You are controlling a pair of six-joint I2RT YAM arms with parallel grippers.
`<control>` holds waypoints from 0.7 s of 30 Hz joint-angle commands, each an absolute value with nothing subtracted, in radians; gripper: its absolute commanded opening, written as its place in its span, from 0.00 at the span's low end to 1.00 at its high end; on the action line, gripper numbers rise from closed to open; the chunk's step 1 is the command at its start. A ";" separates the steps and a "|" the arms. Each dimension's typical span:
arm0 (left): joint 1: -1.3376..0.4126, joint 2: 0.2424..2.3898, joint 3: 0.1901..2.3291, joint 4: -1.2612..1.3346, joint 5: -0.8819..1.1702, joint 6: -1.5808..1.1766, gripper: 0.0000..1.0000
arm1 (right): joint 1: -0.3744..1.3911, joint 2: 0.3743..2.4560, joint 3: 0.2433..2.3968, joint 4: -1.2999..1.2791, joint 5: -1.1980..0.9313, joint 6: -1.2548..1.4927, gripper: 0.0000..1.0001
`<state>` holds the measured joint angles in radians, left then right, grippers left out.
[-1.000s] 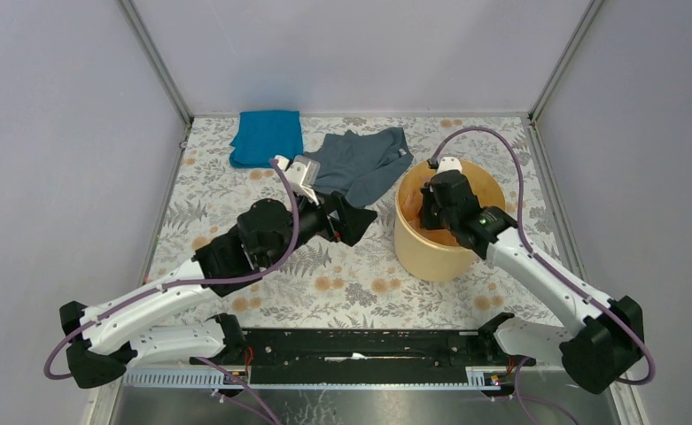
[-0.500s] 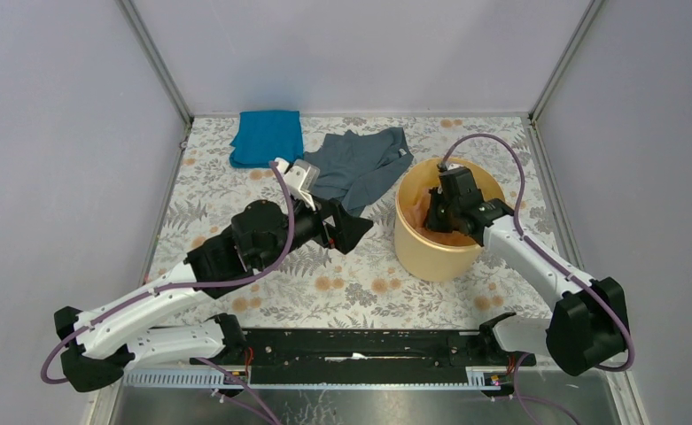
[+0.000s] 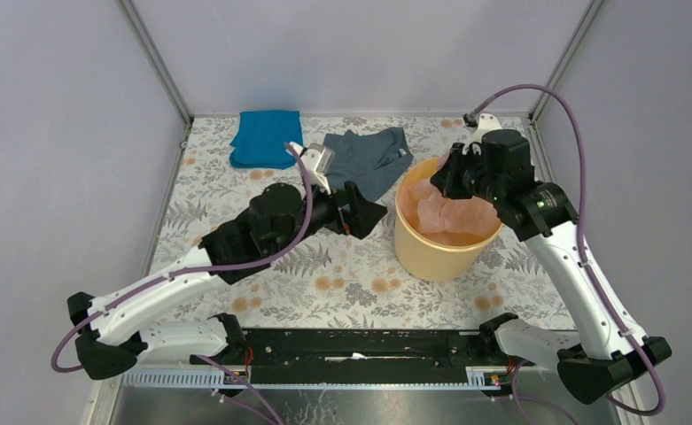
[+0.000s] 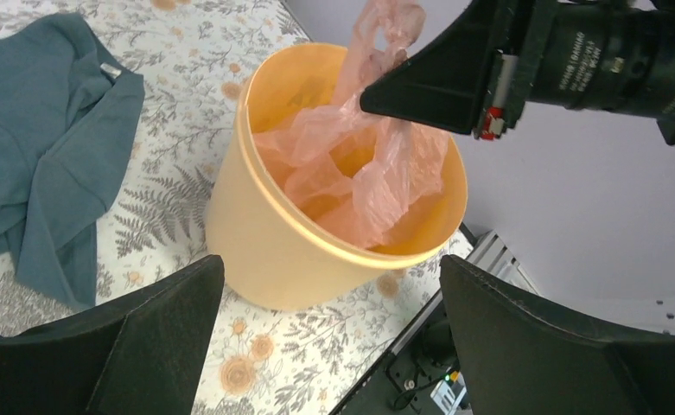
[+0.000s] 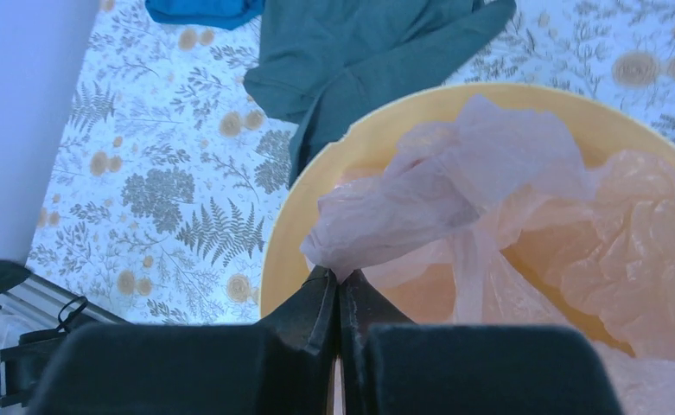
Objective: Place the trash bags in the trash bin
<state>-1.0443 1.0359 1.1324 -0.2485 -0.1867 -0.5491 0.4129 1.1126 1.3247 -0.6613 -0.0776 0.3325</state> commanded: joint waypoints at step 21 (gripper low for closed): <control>-0.788 1.314 1.301 0.014 0.319 -0.627 0.98 | 0.412 0.838 1.087 -0.389 -0.108 0.297 0.75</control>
<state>-0.7944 1.2728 1.2705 -0.0925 0.2092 -0.5793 0.4129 0.8944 1.1904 -0.5907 -0.1764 0.2623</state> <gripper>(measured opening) 0.986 0.762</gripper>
